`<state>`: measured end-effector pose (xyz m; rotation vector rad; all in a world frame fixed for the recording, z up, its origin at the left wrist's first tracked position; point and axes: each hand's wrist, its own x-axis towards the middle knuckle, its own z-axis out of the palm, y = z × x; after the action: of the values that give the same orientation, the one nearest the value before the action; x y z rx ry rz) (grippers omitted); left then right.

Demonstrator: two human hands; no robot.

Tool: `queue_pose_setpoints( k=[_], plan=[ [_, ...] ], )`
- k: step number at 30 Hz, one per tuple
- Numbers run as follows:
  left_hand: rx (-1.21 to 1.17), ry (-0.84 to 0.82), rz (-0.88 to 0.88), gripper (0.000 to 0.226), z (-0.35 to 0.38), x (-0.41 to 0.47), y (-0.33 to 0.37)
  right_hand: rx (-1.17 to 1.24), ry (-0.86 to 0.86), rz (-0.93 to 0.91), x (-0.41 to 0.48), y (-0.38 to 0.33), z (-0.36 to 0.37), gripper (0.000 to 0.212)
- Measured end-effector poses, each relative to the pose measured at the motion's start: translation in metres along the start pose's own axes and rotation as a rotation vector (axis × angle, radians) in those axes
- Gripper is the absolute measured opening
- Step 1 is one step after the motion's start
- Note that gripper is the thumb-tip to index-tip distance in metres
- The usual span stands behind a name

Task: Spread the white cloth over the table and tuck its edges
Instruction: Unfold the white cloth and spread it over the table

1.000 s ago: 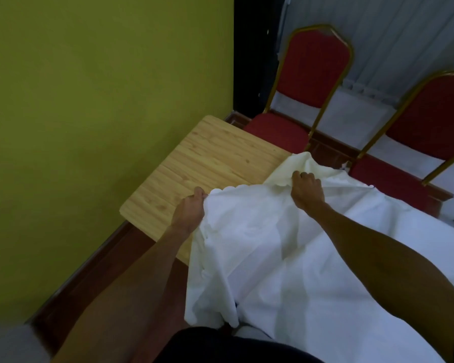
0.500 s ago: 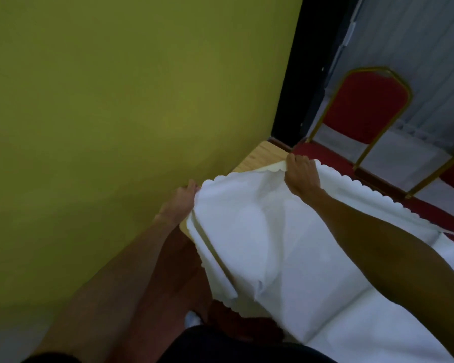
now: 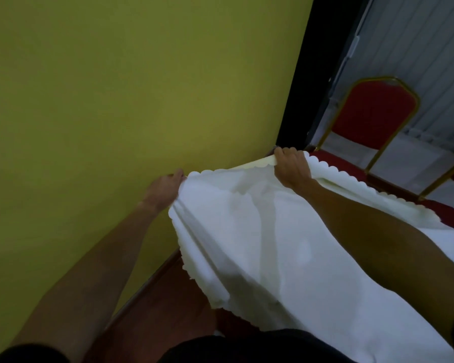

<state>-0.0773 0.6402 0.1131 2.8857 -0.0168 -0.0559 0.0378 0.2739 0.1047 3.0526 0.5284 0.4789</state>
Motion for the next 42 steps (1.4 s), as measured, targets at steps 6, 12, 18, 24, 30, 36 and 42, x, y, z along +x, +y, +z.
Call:
queue_pose_setpoints(
  k=[6, 12, 18, 24, 30, 36, 42],
  plan=[
    [0.096, 0.025, 0.017, 0.015, -0.016, 0.008, -0.048, 0.075, 0.028, -0.050, 0.023, -0.038, -0.003, 0.008],
    [0.202, 0.101, 0.049, 0.016, -0.018, 0.030, -0.050, 0.086, 0.021, -0.032, 0.020, -0.034, -0.003, 0.008],
    [0.315, 0.072, 0.000, 0.020, 0.004, 0.039, -0.024, 0.130, -0.101, 0.039, 0.007, -0.010, -0.002, 0.021],
    [0.041, -0.025, -0.033, 0.026, 0.047, 0.028, -0.005, 0.340, -0.391, 0.149, -0.017, -0.004, 0.011, 0.039],
    [-0.004, -0.064, 0.051, 0.044, 0.059, 0.023, 0.001, 0.316, -0.497, 0.202, -0.046, 0.003, 0.026, 0.061],
    [-0.003, -0.076, 0.140, 0.047, 0.062, 0.031, 0.013, 0.303, -0.560, 0.284, -0.065, 0.009, 0.028, 0.067],
    [-0.004, -0.105, 0.234, 0.051, 0.069, 0.049, 0.055, 0.280, -0.578, 0.362, -0.093, 0.038, 0.030, 0.069]
  ],
)
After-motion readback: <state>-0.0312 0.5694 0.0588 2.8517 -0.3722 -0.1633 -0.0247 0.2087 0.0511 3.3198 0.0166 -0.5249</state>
